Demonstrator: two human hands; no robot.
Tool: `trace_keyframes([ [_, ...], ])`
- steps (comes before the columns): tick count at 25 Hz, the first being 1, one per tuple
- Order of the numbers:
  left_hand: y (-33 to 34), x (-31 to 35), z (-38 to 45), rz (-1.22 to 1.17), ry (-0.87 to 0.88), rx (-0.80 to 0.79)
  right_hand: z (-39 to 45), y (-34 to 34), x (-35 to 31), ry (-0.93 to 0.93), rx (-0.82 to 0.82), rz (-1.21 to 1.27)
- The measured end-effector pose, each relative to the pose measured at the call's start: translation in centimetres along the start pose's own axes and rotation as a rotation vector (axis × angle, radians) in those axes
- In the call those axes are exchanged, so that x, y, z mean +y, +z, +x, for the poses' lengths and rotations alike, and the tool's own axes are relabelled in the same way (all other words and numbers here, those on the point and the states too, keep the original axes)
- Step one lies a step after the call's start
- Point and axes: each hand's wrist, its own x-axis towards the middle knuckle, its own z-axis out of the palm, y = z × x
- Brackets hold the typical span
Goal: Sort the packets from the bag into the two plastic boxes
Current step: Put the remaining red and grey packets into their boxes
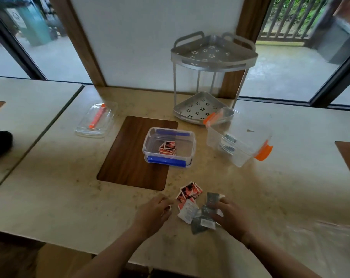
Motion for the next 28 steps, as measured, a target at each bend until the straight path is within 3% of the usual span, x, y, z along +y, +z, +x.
trace_keyframes([
  [7, -1.4, -4.2, 2.0, 0.03, 0.039, -0.113, 2.1, 1.1, -1.7, 0.103, 0.022, -0.076],
  [12, -1.8, -5.0, 3.1, 0.092, 0.074, -0.266, 4.4, 1.0, -3.1, 0.144, -0.062, -0.119],
  [20, -1.4, -4.7, 4.1, 0.253, 0.154, -0.341, 10.5, 0.4, -5.3, -0.091, -0.225, -0.476],
  [28, -1.1, -4.6, 4.4, 0.144, 0.083, -0.367, 10.7, 0.4, -4.6, -0.107, -0.163, -0.41],
])
